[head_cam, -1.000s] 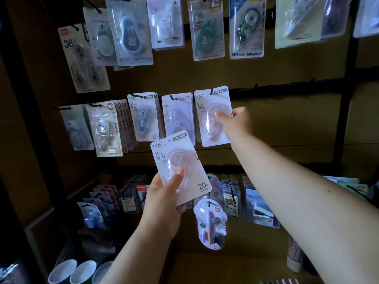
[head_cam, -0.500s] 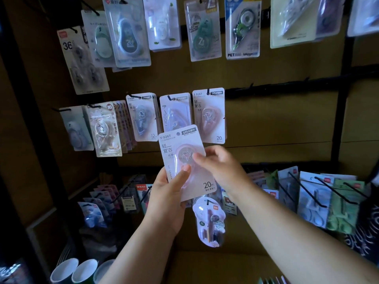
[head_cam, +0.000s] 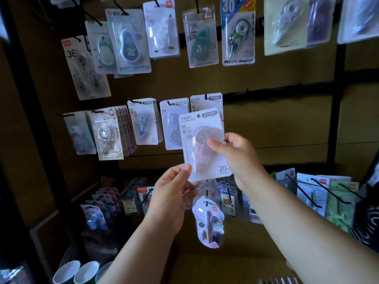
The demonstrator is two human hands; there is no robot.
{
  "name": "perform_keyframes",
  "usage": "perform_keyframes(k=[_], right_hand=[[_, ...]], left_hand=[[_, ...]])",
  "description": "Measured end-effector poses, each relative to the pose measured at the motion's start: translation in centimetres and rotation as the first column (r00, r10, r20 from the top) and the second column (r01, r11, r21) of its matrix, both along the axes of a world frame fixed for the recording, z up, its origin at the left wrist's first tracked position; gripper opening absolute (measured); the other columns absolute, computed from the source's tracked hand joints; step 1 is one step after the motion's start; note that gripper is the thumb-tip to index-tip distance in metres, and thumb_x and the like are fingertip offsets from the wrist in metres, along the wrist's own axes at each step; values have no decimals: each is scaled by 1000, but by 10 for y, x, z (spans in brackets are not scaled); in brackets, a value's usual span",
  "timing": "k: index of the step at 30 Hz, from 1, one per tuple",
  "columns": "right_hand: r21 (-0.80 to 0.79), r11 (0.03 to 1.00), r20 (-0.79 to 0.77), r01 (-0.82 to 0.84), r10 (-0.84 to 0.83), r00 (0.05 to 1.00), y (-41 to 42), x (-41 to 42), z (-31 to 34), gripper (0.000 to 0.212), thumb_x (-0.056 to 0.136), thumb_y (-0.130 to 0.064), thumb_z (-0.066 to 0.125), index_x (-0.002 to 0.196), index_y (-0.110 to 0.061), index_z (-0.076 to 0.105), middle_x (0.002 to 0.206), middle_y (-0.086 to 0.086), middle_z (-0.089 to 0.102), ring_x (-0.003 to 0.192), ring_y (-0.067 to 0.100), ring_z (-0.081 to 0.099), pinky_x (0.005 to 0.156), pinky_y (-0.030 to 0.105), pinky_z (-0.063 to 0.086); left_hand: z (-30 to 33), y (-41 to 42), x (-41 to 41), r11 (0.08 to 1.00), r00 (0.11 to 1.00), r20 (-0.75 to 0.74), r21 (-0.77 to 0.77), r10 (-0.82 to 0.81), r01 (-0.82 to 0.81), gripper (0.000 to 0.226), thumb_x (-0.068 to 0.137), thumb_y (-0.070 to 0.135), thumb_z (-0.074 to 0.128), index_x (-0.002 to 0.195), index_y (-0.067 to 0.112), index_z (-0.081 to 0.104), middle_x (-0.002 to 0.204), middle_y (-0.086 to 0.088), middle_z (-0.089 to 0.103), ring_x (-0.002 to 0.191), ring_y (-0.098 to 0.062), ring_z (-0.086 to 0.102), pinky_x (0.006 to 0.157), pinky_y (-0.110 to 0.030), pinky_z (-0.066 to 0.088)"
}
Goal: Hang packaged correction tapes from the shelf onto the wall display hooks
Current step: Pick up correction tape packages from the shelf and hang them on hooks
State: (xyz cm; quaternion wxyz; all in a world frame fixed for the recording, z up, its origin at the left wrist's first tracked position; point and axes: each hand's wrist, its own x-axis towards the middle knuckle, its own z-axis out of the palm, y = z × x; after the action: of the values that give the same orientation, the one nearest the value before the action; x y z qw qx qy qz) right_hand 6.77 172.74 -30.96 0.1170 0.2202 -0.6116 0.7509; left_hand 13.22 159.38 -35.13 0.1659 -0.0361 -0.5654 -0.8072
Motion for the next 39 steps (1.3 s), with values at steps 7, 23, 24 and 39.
perform_keyframes(k=[7, 23, 24, 39], right_hand=[[-52, 998, -35, 45, -47, 998, 5, -9, 32, 6, 85, -19, 70, 86, -18, 65, 79, -4, 73, 65, 8, 69, 55, 21, 51], [15, 984, 17, 177, -177, 984, 0, -24, 38, 18, 86, -28, 69, 97, -14, 67, 89, -3, 73, 75, 12, 71, 56, 21, 53], [32, 981, 20, 192, -192, 981, -2, -27, 39, 19, 86, -28, 69, 97, -13, 67, 90, -2, 73, 76, 13, 71, 58, 23, 54], [216, 899, 54, 380, -400, 915, -15, -93, 33, 41, 83, -45, 68, 98, -7, 60, 95, 6, 65, 81, 22, 61, 64, 30, 46]], left_hand=[[0, -5, 0, 999, 1000, 15, 40, 1, -2, 23, 95, 19, 58, 72, 16, 57, 61, 4, 56, 53, -6, 52, 52, -20, 45], [-7, -7, -5, 996, 998, 55, 71, 43, -47, 25, 96, 15, 57, 71, 14, 57, 58, 2, 53, 50, -7, 45, 49, -21, 42], [-8, -7, -5, 996, 997, 60, 71, 42, -46, 25, 96, 15, 56, 71, 14, 57, 59, 2, 53, 50, -8, 45, 49, -21, 42], [-22, -15, -17, 996, 995, 96, 78, 36, -43, 29, 96, 15, 56, 68, 15, 57, 55, 3, 52, 48, -7, 46, 53, -23, 42]])
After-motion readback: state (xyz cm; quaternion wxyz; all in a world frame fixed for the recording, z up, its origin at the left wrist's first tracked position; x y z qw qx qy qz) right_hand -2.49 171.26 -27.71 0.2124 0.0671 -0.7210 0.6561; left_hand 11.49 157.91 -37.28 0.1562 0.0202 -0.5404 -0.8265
